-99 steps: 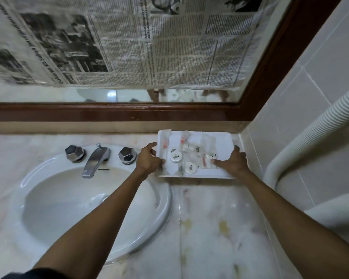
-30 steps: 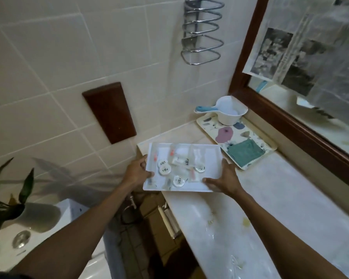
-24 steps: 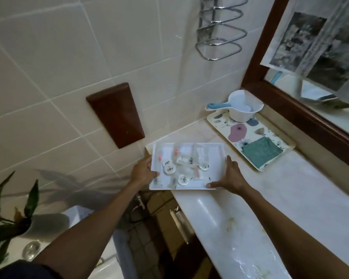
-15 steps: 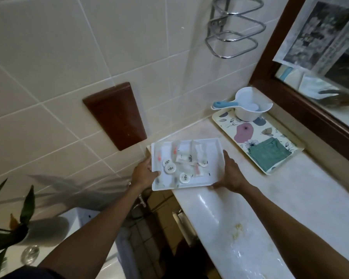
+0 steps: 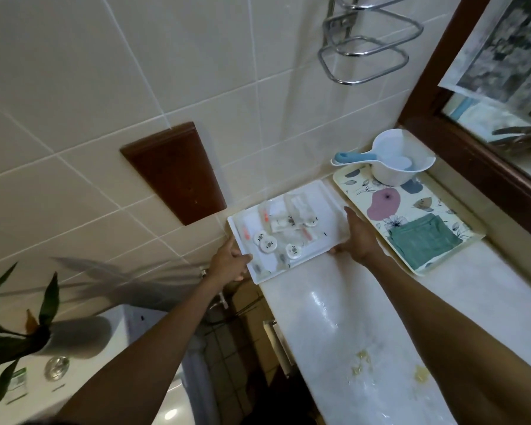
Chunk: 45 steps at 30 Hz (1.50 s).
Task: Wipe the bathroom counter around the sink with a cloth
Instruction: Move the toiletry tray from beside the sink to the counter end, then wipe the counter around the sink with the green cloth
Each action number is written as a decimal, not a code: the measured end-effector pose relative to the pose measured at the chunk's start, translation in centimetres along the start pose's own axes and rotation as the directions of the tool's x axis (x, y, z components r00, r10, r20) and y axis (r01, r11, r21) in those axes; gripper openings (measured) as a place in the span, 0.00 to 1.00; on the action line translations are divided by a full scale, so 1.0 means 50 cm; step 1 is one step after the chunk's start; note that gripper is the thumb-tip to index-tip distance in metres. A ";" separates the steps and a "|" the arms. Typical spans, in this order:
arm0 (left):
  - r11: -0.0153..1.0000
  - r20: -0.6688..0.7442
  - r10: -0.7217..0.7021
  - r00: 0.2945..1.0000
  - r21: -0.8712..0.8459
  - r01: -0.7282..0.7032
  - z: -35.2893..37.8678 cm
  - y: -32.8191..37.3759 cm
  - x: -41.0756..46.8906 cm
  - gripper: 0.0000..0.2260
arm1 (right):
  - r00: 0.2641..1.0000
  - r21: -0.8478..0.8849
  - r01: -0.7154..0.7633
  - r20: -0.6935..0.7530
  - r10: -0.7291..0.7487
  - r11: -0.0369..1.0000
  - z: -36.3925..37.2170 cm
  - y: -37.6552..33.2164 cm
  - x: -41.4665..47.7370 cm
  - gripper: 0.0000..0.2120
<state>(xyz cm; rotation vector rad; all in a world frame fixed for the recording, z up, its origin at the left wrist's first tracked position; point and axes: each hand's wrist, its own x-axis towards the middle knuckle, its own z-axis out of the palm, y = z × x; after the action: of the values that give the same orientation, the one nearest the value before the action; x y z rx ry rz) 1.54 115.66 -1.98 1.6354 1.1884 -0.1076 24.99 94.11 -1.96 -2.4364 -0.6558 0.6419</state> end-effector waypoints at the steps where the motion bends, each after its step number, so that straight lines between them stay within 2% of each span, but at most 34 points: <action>1: 1.000 0.005 -0.009 1.000 0.001 0.009 -0.001 0.003 -0.001 0.31 | 1.000 -0.002 0.005 -0.008 -0.005 1.000 0.000 0.000 0.005 0.60; 4: 0.996 0.011 0.005 1.000 0.086 -0.006 -0.007 0.017 -0.009 0.27 | 0.999 0.003 0.020 -0.039 -0.020 1.000 -0.001 -0.001 0.008 0.57; 7: 0.926 -0.044 0.099 0.994 0.369 -0.076 -0.009 0.034 -0.015 0.25 | 0.996 0.000 0.047 -0.079 -0.047 0.999 0.000 0.011 0.003 0.55; 8: 0.905 -0.075 0.129 0.989 0.417 -0.086 -0.003 0.044 -0.021 0.25 | 0.993 0.001 0.064 -0.101 -0.063 0.998 0.000 0.017 -0.004 0.53; 12: 0.874 -0.128 0.319 0.939 0.423 -0.239 0.050 0.101 -0.049 0.18 | 0.982 0.078 0.115 -0.160 -0.101 0.990 -0.022 0.035 -0.051 0.39; 16: 0.810 0.015 0.466 0.885 0.395 -0.433 0.151 0.162 -0.059 0.14 | 0.955 0.107 0.086 -0.292 -0.051 0.991 -0.064 0.104 -0.089 0.24; 20: 0.701 0.220 0.576 0.788 0.363 -0.614 0.276 0.235 -0.051 0.12 | 0.898 0.127 -0.006 -0.436 0.062 0.992 -0.118 0.203 -0.125 0.16; 24: 0.590 0.412 0.605 0.681 0.342 -0.731 0.403 0.319 -0.012 0.13 | 0.819 0.202 -0.186 -0.509 0.265 0.962 -0.159 0.299 -0.154 0.15; 29: 0.539 0.585 0.531 0.613 0.325 -0.777 0.548 0.407 0.046 0.22 | 0.742 0.200 -0.409 -0.494 0.452 0.890 -0.179 0.379 -0.188 0.19; 33: 0.462 0.635 0.525 0.567 0.348 -0.816 0.645 0.449 0.075 0.33 | 0.683 0.204 -0.524 -0.479 0.551 0.827 -0.176 0.421 -0.209 0.22; 36: 0.398 0.630 0.562 0.536 0.362 -0.843 0.695 0.455 0.080 0.37 | 0.642 0.209 -0.571 -0.489 0.591 0.794 -0.167 0.435 -0.225 0.22; 42: 0.529 0.550 0.593 0.589 0.285 -0.799 0.735 0.448 0.072 0.36 | 0.636 0.209 -0.571 -0.499 0.588 0.794 -0.156 0.439 -0.237 0.22; 45: 0.556 0.563 0.590 0.578 0.235 -0.797 0.742 0.453 0.069 0.35 | 0.630 0.222 -0.568 -0.502 0.593 0.792 -0.154 0.441 -0.242 0.22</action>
<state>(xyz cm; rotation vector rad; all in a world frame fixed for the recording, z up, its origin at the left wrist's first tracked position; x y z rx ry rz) 37.09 90.54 -4.65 2.2739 0.0578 -0.2280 26.86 68.17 -5.71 -2.5961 0.4134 0.1297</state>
